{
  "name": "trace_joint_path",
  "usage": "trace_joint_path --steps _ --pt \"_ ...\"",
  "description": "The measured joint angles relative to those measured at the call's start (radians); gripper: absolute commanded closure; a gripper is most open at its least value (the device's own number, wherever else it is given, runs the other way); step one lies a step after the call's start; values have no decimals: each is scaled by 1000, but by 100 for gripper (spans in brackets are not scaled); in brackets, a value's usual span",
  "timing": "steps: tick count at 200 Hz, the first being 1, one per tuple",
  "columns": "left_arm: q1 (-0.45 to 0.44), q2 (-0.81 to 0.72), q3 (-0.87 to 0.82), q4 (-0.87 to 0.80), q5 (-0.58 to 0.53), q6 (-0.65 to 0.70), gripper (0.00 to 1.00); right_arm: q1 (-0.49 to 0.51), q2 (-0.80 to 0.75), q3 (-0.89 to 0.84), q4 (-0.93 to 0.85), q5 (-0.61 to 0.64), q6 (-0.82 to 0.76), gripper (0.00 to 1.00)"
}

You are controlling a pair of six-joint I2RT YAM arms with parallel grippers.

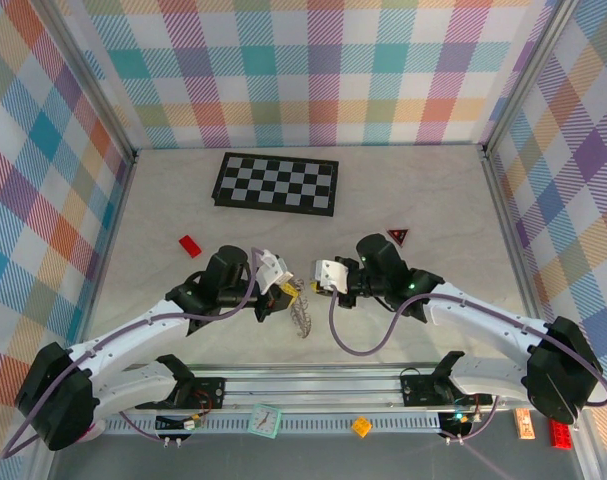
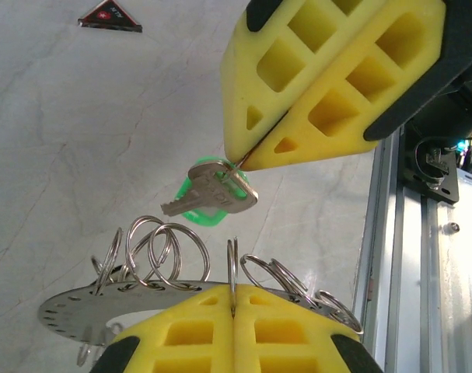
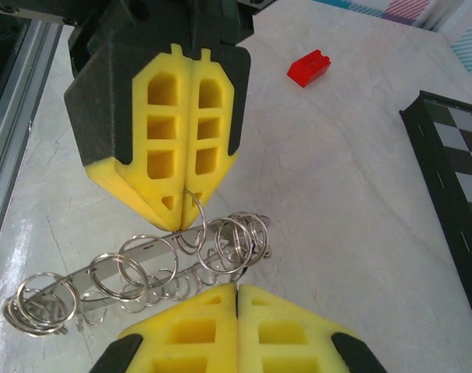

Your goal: Put the keys on the keyring

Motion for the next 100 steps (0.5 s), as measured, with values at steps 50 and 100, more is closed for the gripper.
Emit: trace_joint_path --steps 50,100 --pt "-9 7 2 0 15 -6 100 23 0 0 17 -4 -22 100" --pt "-13 8 2 0 18 -9 100 45 16 0 30 0 -51 100"
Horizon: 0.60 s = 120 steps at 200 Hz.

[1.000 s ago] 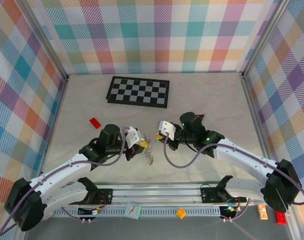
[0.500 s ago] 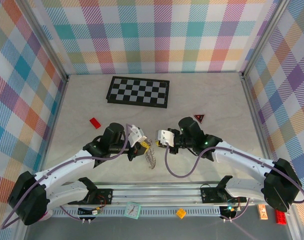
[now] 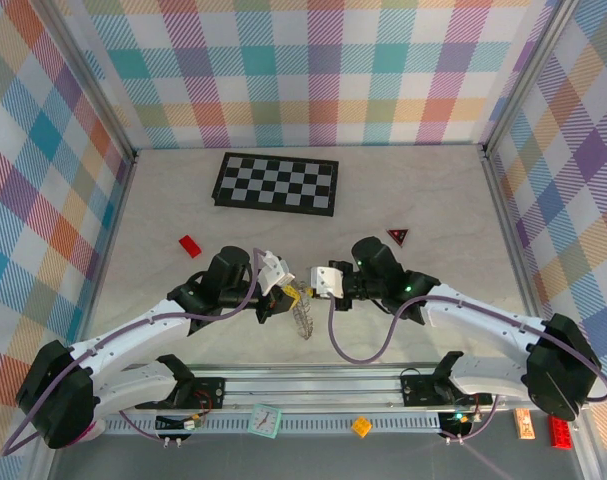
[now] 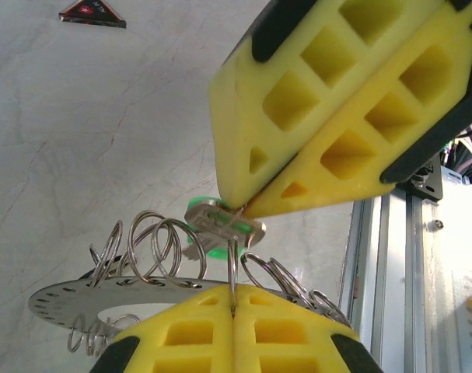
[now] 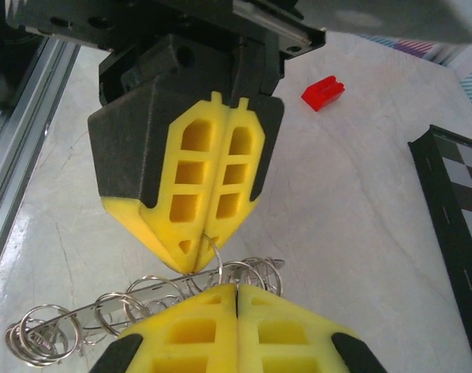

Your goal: Put the keys on the keyring

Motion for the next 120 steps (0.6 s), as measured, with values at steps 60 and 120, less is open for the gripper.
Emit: trace_joint_path --steps 60,120 --pt "0 11 13 -12 0 0 100 13 10 0 -4 19 -31 100" --pt "0 13 14 -13 0 0 100 20 8 0 -22 48 -38 100"
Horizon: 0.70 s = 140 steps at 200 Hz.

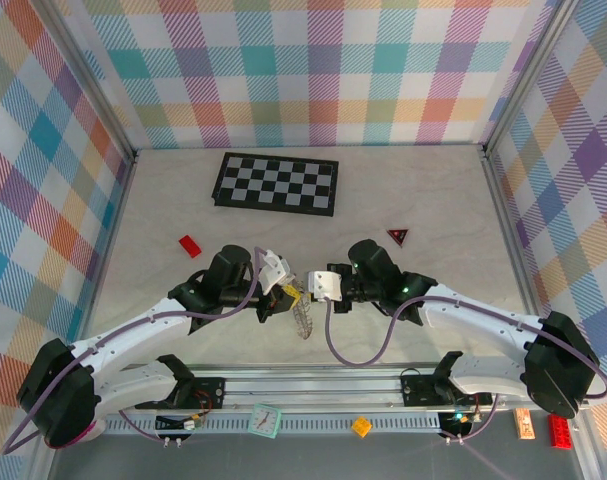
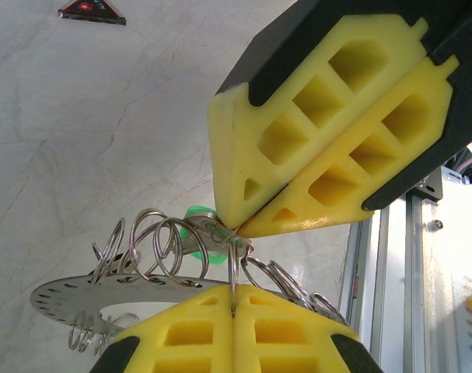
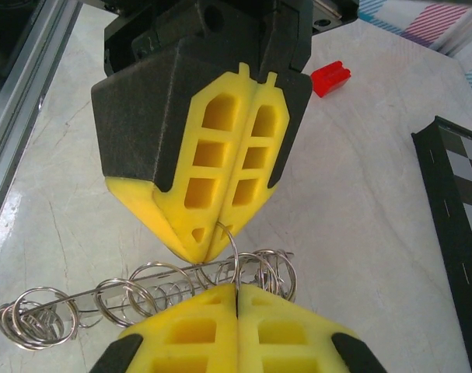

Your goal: Put the keys on the keyring

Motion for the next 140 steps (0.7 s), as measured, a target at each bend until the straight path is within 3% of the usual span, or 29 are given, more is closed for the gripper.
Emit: trace_joint_path --steps 140 --pt "-3 5 6 -2 -3 -1 100 19 -17 -2 -31 4 -24 100"
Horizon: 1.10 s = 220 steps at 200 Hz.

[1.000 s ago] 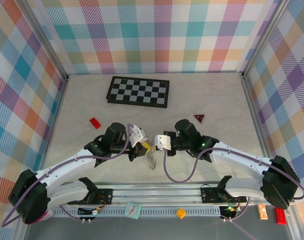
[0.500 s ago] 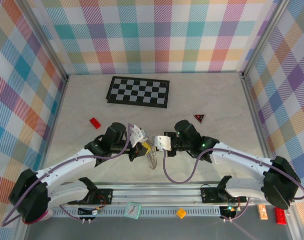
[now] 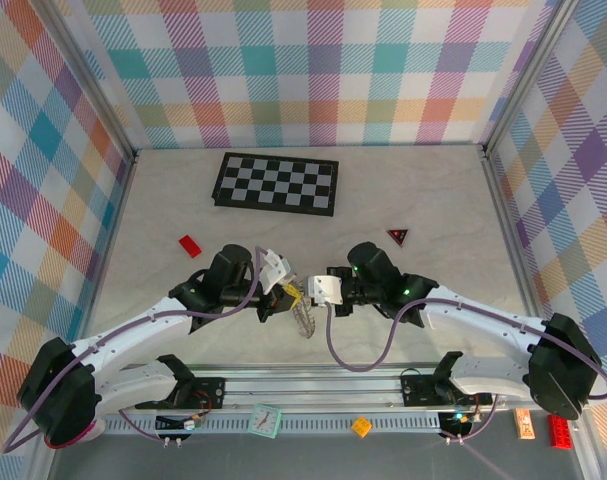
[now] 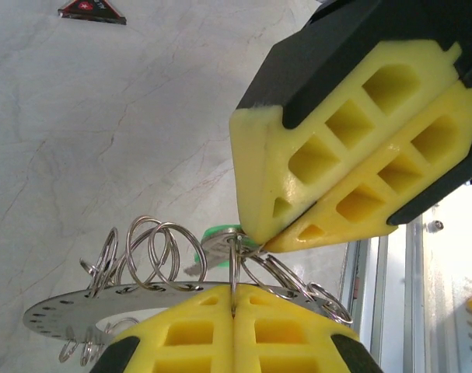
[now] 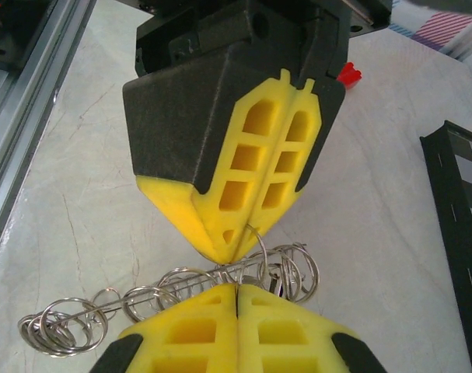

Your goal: Put the keys on the keyring

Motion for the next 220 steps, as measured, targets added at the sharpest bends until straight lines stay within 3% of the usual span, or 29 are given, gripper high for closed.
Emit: trace_joint_path --steps 50,70,87,127,168,220 --pt "-2 0 0 0 0 0 100 1 0 0 -15 -3 -14 100" --pt "-2 -1 0 3 0 0 100 1 0 0 -16 -3 -18 75" --pt "-2 -6 -2 17 -13 1 100 6 0 0 -23 -5 -22 68" --pt "-6 -62 -32 82 -21 32 100 -16 -63 -4 -30 -43 42 66" --pt "-8 -105 -93 167 -24 95 100 -158 -172 -54 21 -180 209 72" --pt "-9 -107 -124 238 -14 140 100 -187 -95 -65 93 -336 335 74"
